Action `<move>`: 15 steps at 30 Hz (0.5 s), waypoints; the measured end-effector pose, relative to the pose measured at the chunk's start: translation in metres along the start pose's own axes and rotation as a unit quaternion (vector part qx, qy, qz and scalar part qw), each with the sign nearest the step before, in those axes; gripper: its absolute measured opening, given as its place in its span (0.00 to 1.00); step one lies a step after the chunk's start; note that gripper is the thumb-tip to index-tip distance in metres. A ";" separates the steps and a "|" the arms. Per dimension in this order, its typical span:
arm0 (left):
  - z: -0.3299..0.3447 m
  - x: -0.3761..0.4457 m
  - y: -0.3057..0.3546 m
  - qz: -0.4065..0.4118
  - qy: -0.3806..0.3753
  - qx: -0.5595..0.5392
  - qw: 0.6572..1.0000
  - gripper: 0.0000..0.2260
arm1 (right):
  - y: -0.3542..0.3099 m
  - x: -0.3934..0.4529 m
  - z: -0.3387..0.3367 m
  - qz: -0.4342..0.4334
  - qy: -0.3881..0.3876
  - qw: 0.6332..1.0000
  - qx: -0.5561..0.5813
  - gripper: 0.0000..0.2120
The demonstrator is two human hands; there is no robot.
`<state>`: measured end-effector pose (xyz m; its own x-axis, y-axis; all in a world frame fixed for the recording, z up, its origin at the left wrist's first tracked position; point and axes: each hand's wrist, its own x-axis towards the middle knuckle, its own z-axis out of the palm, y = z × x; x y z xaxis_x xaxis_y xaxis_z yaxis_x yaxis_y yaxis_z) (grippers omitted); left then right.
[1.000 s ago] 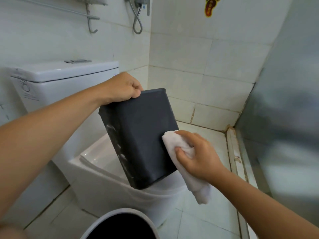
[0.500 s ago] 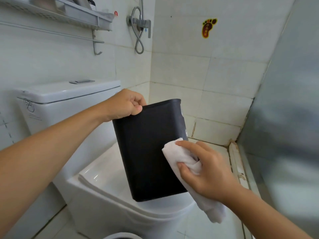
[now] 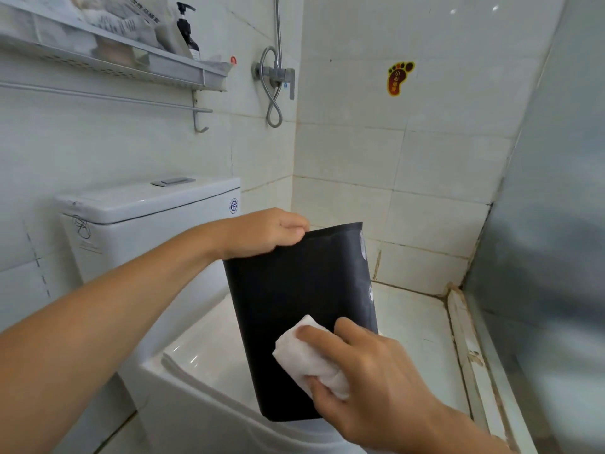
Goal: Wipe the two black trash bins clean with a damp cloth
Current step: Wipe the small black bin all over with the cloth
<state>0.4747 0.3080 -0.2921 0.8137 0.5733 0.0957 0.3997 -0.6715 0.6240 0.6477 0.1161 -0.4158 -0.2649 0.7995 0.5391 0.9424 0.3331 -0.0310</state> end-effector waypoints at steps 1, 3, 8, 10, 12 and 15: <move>0.005 0.002 -0.001 0.010 0.011 0.004 1.000 0.14 | -0.002 0.001 0.001 -0.003 0.001 1.000 -0.012 0.25; 0.008 0.002 -0.004 0.023 0.017 0.000 1.000 0.13 | -0.004 0.003 0.003 -0.008 0.001 0.999 -0.036 0.25; -0.006 -0.006 -0.001 -0.010 0.008 -0.058 0.998 0.12 | -0.008 0.009 0.000 0.021 0.008 0.998 -0.050 0.23; -0.012 -0.008 0.002 -0.030 0.003 -0.062 0.998 0.10 | -0.011 0.011 0.000 0.023 0.009 0.998 -0.057 0.22; -0.016 -0.008 0.004 -0.041 0.002 -0.067 0.997 0.12 | -0.013 0.014 0.001 0.024 0.012 0.998 -0.058 0.22; -0.011 -0.010 0.005 -0.041 0.011 -0.121 0.992 0.17 | -0.016 0.018 0.004 0.018 0.020 0.998 -0.053 0.22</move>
<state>0.4639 0.3040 -0.2811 0.7722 0.6333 0.0517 0.3492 -0.4908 0.7982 0.6266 0.1273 -0.4092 -0.2238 0.7884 0.5730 0.9682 0.2475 0.0376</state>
